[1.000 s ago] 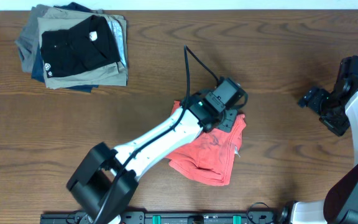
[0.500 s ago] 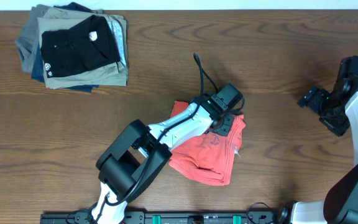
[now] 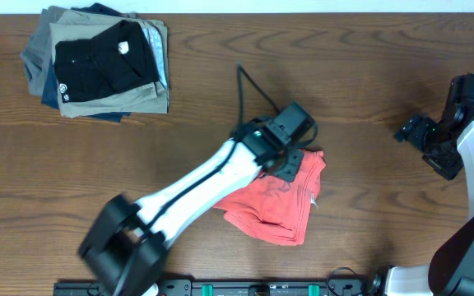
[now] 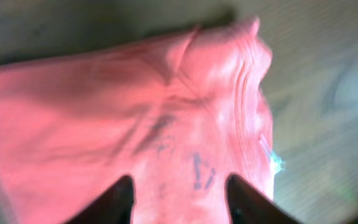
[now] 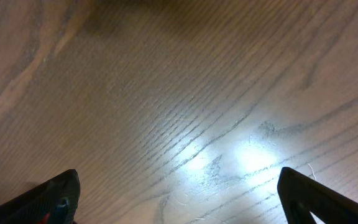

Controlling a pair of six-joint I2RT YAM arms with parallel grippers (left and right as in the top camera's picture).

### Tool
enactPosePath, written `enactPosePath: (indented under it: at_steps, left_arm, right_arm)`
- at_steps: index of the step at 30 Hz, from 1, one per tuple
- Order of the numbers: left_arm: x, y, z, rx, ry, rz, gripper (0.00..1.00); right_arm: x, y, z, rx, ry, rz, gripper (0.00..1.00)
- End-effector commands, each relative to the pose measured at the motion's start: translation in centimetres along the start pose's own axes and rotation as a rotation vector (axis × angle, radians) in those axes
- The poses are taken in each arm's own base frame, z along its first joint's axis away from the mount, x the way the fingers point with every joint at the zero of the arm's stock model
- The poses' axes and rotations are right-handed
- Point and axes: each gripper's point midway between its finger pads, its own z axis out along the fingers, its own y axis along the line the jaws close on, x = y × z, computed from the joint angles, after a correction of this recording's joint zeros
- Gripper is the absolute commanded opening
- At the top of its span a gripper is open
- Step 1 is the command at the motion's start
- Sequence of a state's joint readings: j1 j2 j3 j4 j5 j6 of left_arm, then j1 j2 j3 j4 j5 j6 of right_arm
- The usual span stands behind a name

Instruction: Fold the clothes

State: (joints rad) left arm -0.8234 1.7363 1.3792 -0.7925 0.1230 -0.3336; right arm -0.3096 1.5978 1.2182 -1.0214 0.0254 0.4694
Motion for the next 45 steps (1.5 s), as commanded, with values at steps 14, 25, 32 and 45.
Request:
enactPosePath:
  at_steps: [14, 25, 32, 45]
  left_arm:
    - [10.6, 6.1, 0.2, -0.235, 0.355, -0.095, 0.41]
    - [12.4, 8.6, 4.7, -0.217, 0.316, -0.153, 0.42]
    - [16.6, 11.2, 4.4, -0.285, 0.446, -0.244, 0.3]
    - [12.6, 9.9, 0.1, -0.229, 0.266, -0.248, 0.06]
  right_arm:
    - [-0.5, 0.0, -0.5, -0.004, -0.018, -0.002, 0.99]
    - [-0.5, 0.0, -0.5, -0.004, -0.018, -0.003, 0.99]
    - [-0.5, 0.0, -0.5, -0.004, -0.018, -0.003, 0.99]
    - [-0.5, 0.0, -0.5, -0.004, -0.019, -0.002, 0.99]
